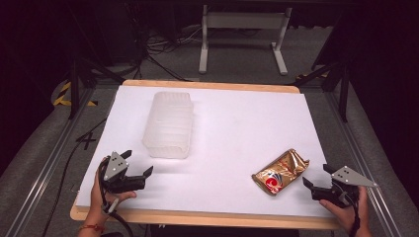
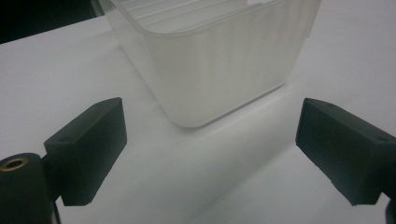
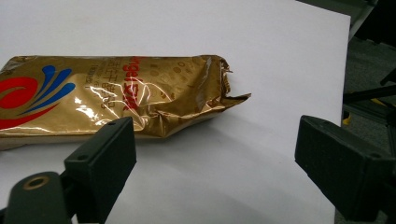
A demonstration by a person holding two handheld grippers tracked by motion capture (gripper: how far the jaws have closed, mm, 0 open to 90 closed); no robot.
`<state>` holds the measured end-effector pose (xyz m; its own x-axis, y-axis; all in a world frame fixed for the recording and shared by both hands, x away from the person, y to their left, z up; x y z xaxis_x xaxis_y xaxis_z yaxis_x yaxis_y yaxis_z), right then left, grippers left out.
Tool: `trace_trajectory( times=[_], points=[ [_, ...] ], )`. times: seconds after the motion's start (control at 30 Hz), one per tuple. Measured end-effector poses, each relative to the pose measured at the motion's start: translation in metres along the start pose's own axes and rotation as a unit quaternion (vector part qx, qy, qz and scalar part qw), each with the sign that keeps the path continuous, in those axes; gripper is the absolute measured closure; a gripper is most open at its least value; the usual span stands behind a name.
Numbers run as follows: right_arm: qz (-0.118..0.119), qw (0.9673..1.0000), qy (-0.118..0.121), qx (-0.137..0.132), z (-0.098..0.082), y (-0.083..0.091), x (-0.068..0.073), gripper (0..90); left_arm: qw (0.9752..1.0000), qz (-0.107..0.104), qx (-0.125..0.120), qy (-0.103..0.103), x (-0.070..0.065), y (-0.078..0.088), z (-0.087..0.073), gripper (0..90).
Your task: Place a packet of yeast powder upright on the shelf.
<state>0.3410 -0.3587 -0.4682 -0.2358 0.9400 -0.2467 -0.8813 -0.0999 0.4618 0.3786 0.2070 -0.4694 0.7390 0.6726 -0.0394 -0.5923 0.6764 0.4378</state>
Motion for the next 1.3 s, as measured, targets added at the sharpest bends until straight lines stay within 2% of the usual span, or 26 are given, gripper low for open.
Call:
trace_trajectory(
  times=[0.33,0.63,0.9,0.97,1.07,1.17,1.27,1.3],
  points=[
    [-0.001,1.0,0.003,-0.002,0.004,-0.002,0.002,15.2,0.9999,-0.007,0.006,-0.007,-0.002,0.001,-0.003,9.1],
    [0.001,0.9999,-0.013,-0.006,0.006,0.0,0.0,17.5,0.9999,-0.01,0.005,-0.009,-0.003,-0.001,-0.001,8.9],
    [0.007,0.9999,-0.011,-0.005,0.009,-0.004,0.003,19.8,0.9999,-0.01,0.007,-0.007,-0.003,-0.001,-0.002,8.9],
    [0.009,0.9998,-0.016,-0.006,0.01,-0.004,0.003,20.2,0.9999,-0.009,0.01,-0.009,-0.003,-0.001,-0.003,8.9],
    [0.02,0.9989,-0.041,-0.009,0.012,-0.004,0.002,21.1,0.9998,-0.017,0.005,-0.011,-0.005,0.0,-0.002,8.9],
    [0.025,0.9986,-0.047,-0.008,0.013,-0.007,0.003,21.9,0.9998,-0.017,0.004,-0.01,-0.005,0.001,-0.002,8.8],
    [0.019,0.9986,-0.05,-0.001,0.014,-0.01,0.003,23.1,0.9998,-0.019,0.005,-0.01,-0.005,0.0,-0.003,8.7],
    [0.031,0.9981,-0.054,-0.003,0.016,-0.012,0.005,23.3,0.9998,-0.017,0.007,-0.011,-0.005,0.0,-0.003,8.7]
  ],
)
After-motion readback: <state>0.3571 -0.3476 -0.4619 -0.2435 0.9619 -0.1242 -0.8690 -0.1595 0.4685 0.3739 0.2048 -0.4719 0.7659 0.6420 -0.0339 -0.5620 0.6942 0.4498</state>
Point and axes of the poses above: each handheld gripper's, and its own axes: y roughly backward along the jaws, z roughly out of its top, x roughly to its left, the point moved 7 cm from there along -y, roughly forward along the jaws, and after that the axes turned 13 degrees about -z, right-handed, at the moved point
